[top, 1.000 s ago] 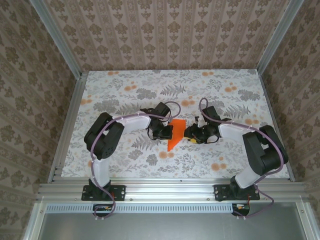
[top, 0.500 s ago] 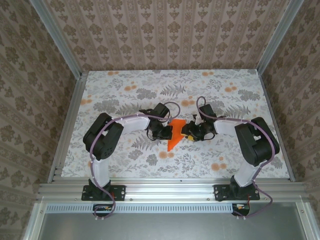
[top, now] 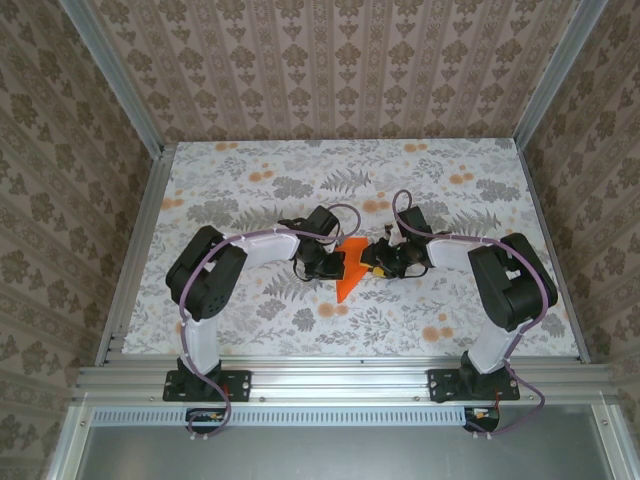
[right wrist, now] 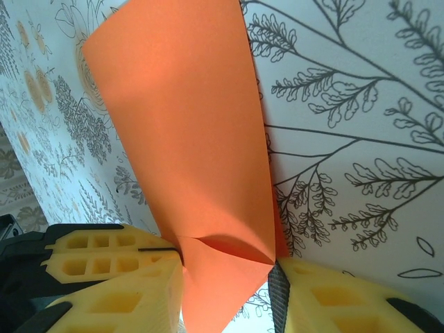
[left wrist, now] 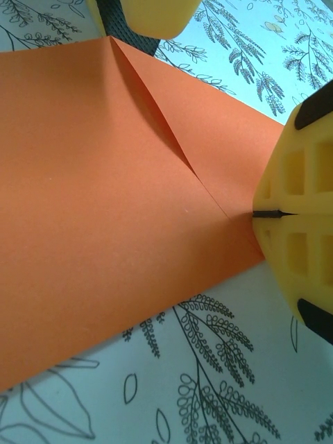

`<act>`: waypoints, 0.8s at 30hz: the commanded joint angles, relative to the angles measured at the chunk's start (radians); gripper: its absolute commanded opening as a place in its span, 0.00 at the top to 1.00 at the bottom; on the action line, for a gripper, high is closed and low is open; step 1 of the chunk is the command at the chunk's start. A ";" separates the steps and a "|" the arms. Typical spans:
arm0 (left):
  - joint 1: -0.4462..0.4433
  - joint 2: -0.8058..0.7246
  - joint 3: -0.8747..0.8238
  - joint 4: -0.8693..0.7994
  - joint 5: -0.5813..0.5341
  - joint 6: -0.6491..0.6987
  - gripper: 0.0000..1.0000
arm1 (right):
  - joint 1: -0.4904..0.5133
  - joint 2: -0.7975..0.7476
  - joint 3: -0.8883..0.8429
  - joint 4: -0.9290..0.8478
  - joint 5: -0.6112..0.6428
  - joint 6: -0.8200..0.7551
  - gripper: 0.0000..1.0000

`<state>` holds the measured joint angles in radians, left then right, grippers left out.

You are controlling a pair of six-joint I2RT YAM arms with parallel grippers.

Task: Fold a paper plane with a square sheet of paper (pick it up from the middle)
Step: Fourth fold the wing at the center of the table.

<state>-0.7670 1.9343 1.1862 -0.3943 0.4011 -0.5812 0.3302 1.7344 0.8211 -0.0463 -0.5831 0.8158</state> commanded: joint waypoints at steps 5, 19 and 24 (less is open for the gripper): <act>-0.018 0.029 -0.040 -0.070 -0.008 0.027 1.00 | 0.004 -0.017 -0.004 0.082 -0.045 0.028 0.64; -0.015 0.005 -0.036 -0.086 -0.030 0.021 1.00 | 0.000 0.053 0.060 0.013 -0.201 -0.207 0.64; -0.014 -0.001 -0.034 -0.090 -0.036 0.020 1.00 | 0.000 0.090 0.132 -0.136 -0.204 -0.347 0.67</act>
<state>-0.7708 1.9289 1.1847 -0.3943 0.3923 -0.5789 0.3302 1.8046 0.9081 -0.0700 -0.7441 0.5915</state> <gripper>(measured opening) 0.053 0.337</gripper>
